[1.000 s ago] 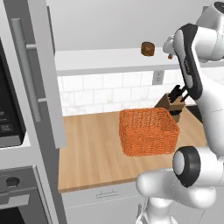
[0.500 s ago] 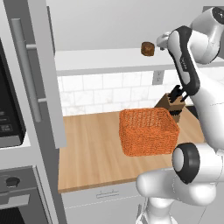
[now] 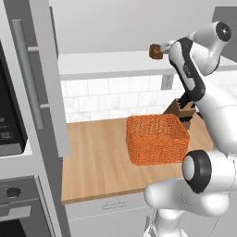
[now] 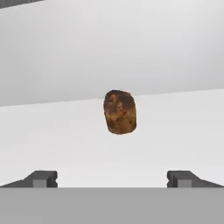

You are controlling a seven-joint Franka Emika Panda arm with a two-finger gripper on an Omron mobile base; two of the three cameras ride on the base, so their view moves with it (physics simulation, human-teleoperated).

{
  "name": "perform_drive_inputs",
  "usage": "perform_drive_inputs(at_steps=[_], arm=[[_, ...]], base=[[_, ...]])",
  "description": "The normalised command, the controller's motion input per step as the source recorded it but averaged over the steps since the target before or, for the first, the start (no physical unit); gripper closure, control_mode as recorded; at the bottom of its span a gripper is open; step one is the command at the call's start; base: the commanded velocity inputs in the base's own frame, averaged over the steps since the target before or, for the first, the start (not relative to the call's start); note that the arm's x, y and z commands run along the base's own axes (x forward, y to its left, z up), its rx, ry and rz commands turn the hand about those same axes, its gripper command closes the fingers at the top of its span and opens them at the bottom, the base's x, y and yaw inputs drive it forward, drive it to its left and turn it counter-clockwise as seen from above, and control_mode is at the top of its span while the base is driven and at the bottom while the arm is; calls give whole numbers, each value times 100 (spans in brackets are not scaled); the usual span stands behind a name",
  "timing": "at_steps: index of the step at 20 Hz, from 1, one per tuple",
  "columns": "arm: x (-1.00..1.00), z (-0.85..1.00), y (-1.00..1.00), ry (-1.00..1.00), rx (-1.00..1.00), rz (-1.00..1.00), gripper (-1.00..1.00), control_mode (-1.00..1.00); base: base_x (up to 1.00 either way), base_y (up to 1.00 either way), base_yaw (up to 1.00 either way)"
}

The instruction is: Open the cabinet, pick up the bread from the cabinet and place it in the basket. Then move the basket to the dining counter.

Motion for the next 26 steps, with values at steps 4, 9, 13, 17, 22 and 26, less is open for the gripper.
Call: perform_drive_inputs(at_steps=[4,9,13,17,22,26], arm=[[46,16,0,8,-1,6,-100,-100],[20,-14,-4,0,-1,6,-100,-100],[41,-39,0,0,0,2,-100,-100],[57,-23,5,0,-1,0,-100,-100],[46,0,2,0,-2,0,-100,-100],[41,0,0,0,-1,0,-100,-100]], base=[[0,0,0],[0,0,0],[0,0,0],[0,0,0],[0,0,0],[0,0,0]])
